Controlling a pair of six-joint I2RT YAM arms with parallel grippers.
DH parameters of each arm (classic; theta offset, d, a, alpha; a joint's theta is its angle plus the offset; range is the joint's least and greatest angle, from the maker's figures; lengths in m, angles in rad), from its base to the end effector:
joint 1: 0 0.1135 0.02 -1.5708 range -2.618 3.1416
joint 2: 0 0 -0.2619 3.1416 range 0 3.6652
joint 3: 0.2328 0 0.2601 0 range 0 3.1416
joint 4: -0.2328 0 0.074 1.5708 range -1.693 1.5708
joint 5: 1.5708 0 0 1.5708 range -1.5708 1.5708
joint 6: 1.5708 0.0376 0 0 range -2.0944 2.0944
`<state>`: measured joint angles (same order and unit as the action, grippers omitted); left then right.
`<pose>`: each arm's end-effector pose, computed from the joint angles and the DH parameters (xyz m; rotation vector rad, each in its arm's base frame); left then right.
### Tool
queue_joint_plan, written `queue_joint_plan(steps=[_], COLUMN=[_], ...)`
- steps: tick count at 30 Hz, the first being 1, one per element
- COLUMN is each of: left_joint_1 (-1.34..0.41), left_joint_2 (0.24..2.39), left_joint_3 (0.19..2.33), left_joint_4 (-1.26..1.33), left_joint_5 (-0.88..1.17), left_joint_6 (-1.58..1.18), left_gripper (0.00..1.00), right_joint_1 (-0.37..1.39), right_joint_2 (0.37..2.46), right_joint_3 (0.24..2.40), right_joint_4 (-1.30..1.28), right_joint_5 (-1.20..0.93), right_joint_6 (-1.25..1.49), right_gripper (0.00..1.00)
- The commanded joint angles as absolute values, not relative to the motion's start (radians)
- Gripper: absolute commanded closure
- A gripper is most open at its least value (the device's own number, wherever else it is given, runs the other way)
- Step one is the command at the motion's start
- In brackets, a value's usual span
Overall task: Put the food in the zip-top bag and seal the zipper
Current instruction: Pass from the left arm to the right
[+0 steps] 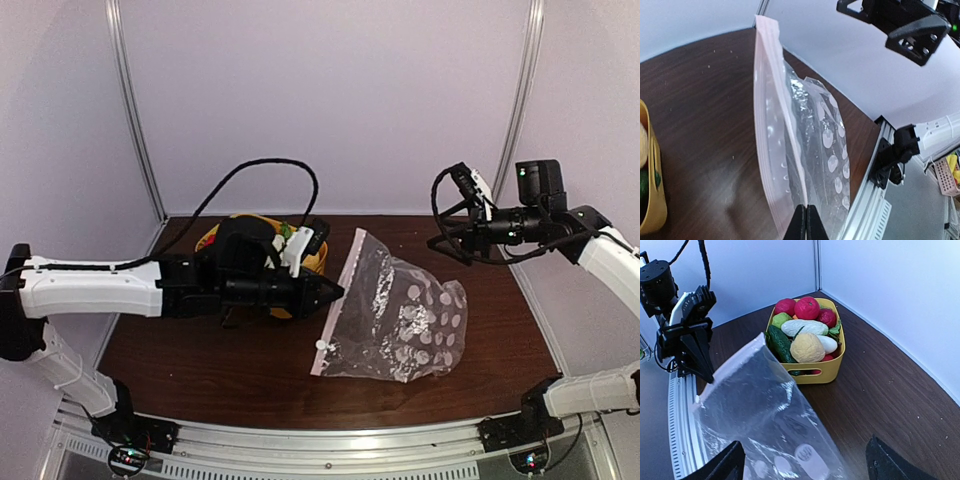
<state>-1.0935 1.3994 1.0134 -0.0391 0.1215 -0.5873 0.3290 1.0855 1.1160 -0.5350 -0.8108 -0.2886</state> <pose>0.1493 -0.2986 0.2860 0.6349 2.1097 -1.1471 0.2149 0.1022 0.3646 -1.0620 1.7059 0.8591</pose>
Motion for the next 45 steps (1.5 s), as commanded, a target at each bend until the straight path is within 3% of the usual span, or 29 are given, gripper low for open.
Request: queue_joint_plan(steps=[1,8,12,16,25,30,45], left_joint_1=[-1.119,-1.122,-1.13,-1.138,-1.165,-1.166,-1.166], left_joint_2=[1.589,1.838,1.95,2.057,2.133,2.138,2.141], left_joint_3=[1.238,1.64,1.792,1.904,1.908,1.906,1.904], left_joint_4=[0.046,-0.053,-0.066,-0.072,-0.005,-0.005,-0.005], left_joint_5=[-0.069,-0.399,-0.448,-0.41,-0.459,-0.466,-0.438], left_joint_6=[-0.506,-0.549,-0.561,-0.532,-0.429,-0.415,-0.421], left_gripper=[1.0,1.0,1.0,1.0,1.0,1.0,1.0], right_joint_1=[0.386,0.394,0.394,0.394,0.394,0.394,0.394], right_joint_2=[1.147,1.226,1.231,1.269,1.361,1.4,1.391], right_joint_3=[1.199,1.316,1.347,1.355,1.317,1.292,1.241], right_joint_4=[-0.563,-0.53,-0.51,-0.5,-0.397,-0.38,-0.375], right_joint_5=[-0.812,-0.605,-0.494,-0.591,-0.588,-0.577,-0.507], right_joint_6=[-0.167,0.016,0.069,0.122,0.285,0.316,0.308], right_gripper=[0.17,0.26,0.27,0.32,0.35,0.43,0.84])
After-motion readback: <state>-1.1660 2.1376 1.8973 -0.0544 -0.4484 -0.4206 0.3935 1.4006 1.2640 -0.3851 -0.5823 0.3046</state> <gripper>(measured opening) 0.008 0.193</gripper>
